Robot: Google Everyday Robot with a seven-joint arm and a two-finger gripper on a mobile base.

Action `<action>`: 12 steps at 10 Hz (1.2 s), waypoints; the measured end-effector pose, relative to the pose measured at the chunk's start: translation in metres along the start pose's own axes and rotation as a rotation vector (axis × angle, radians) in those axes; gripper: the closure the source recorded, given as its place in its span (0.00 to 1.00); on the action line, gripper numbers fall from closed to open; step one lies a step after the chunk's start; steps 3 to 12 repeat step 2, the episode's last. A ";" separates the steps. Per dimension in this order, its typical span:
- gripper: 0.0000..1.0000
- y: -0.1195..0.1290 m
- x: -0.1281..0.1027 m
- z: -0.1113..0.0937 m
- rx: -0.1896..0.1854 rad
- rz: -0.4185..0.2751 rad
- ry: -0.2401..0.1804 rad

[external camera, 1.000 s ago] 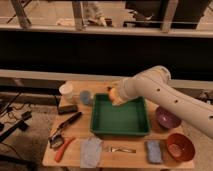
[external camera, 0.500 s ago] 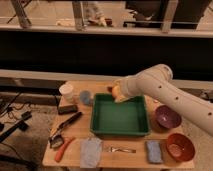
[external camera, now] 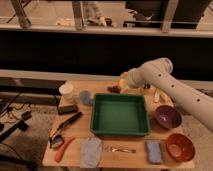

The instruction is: Place apple in metal cup

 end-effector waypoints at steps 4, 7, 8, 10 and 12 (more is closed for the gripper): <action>0.68 -0.003 0.008 0.000 0.001 0.010 0.008; 0.68 -0.003 0.008 0.000 0.001 0.010 0.008; 0.68 -0.003 0.008 0.000 0.001 0.010 0.008; 0.68 -0.003 0.008 0.000 0.001 0.010 0.008; 0.68 -0.003 0.008 0.000 0.001 0.010 0.008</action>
